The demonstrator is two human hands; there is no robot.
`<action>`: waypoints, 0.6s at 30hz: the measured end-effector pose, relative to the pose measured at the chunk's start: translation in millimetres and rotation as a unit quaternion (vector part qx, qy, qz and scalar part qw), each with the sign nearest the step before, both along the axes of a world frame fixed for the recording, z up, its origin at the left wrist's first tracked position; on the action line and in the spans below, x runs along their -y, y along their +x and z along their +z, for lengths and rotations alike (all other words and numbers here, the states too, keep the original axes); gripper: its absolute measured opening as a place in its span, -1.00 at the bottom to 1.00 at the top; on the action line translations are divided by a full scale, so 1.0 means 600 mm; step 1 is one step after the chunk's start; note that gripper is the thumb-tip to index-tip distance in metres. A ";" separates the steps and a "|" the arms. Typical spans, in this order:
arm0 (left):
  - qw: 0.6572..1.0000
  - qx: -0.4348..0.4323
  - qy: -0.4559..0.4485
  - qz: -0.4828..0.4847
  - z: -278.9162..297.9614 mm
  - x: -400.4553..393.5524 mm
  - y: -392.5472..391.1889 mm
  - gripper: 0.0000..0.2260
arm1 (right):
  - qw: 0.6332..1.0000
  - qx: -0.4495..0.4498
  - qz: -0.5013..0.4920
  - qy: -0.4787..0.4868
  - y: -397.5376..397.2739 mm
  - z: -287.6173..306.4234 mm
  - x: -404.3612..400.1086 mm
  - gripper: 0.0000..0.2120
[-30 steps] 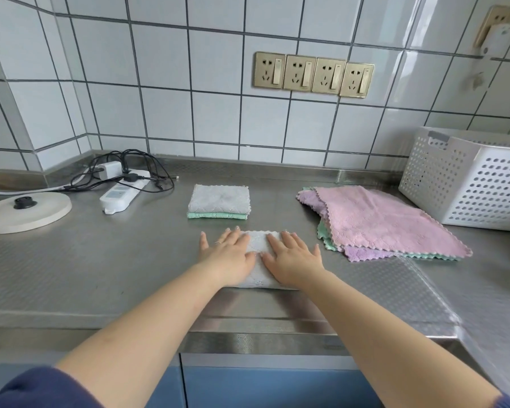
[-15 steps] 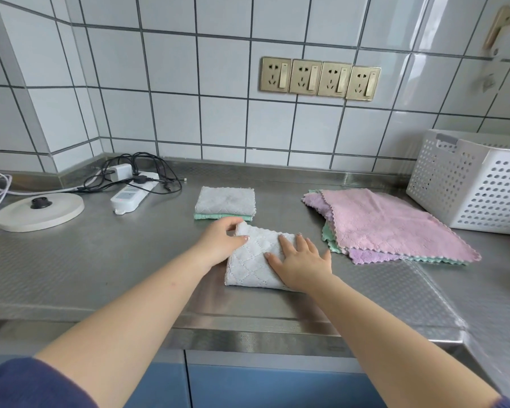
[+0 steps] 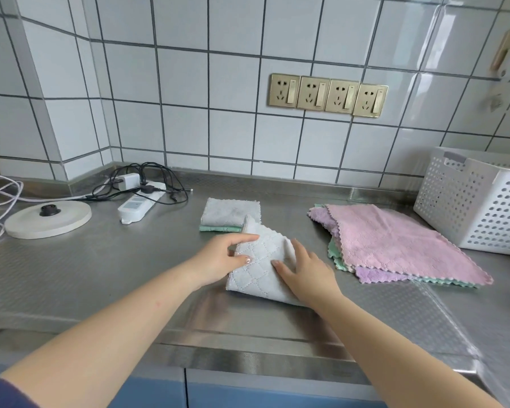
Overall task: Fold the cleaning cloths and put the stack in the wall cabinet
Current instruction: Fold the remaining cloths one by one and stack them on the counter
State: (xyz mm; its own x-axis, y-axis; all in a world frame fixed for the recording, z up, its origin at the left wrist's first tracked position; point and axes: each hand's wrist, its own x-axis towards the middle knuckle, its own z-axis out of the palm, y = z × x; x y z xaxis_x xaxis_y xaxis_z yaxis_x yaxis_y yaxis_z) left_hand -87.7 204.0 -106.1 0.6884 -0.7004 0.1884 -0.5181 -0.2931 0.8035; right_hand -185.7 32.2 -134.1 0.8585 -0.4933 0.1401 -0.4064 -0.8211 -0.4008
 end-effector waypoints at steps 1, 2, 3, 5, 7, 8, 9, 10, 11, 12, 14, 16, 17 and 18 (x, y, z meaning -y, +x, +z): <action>1.000 -0.012 -0.026 -0.002 0.007 -0.002 0.007 -0.61 | 0.996 0.058 0.008 0.064 0.003 0.007 0.005 -0.35; 0.999 -0.025 -0.047 -0.005 0.010 -0.004 0.018 -0.61 | 0.985 0.112 0.015 0.128 0.007 0.013 0.008 -0.36; 0.997 -0.036 -0.063 -0.006 0.013 -0.005 0.034 -0.60 | 0.972 0.153 0.019 0.179 0.017 0.021 0.012 -0.36; 0.996 -0.053 -0.077 0.009 0.020 -0.007 0.065 -0.60 | 0.948 0.195 0.026 0.251 0.043 0.037 0.017 -0.39; 0.994 -0.064 -0.080 0.027 0.027 -0.006 0.100 -0.61 | 0.936 0.194 0.033 0.293 0.078 0.051 0.020 -0.49; 0.994 -0.068 -0.077 0.036 0.030 -0.005 0.118 -0.62 | 0.932 0.191 0.037 0.305 0.097 0.058 0.020 -0.56; 0.994 -0.069 -0.074 0.046 0.036 -0.003 0.134 -0.62 | 0.930 0.190 0.041 0.311 0.116 0.064 0.022 -0.62; 0.993 -0.070 -0.072 0.060 0.041 0.001 0.152 -0.63 | 0.929 0.191 0.044 0.315 0.136 0.069 0.025 -0.66; 0.992 -0.067 -0.073 0.074 0.045 0.004 0.171 -0.64 | 0.928 0.192 0.043 0.317 0.158 0.073 0.027 -0.69; 0.992 -0.066 -0.075 0.083 0.050 0.009 0.192 -0.65 | 0.926 0.195 0.042 0.321 0.180 0.076 0.030 -0.70; 0.990 -0.068 -0.070 0.099 0.056 0.019 0.230 -0.65 | 0.927 0.188 0.037 0.323 0.223 0.077 0.036 -0.69; 0.990 -0.071 -0.050 0.115 0.062 0.028 0.256 -0.64 | 0.932 0.177 0.029 0.314 0.252 0.078 0.041 -0.67; 0.989 -0.076 -0.042 0.122 0.063 0.031 0.270 -0.64 | 0.936 0.170 0.028 0.308 0.268 0.078 0.043 -0.66; 0.988 -0.080 -0.033 0.127 0.062 0.036 0.288 -0.64 | 0.938 0.165 0.027 0.303 0.286 0.074 0.046 -0.66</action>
State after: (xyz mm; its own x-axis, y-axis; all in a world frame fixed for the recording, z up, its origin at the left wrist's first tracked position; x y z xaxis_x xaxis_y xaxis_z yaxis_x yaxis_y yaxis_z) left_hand 84.8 182.4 -69.1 0.8651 -0.4913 0.1016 -0.2990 -0.3423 0.8907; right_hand -14.0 4.8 -89.6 0.8439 -0.5250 0.1102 -0.1422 -0.4171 -0.8977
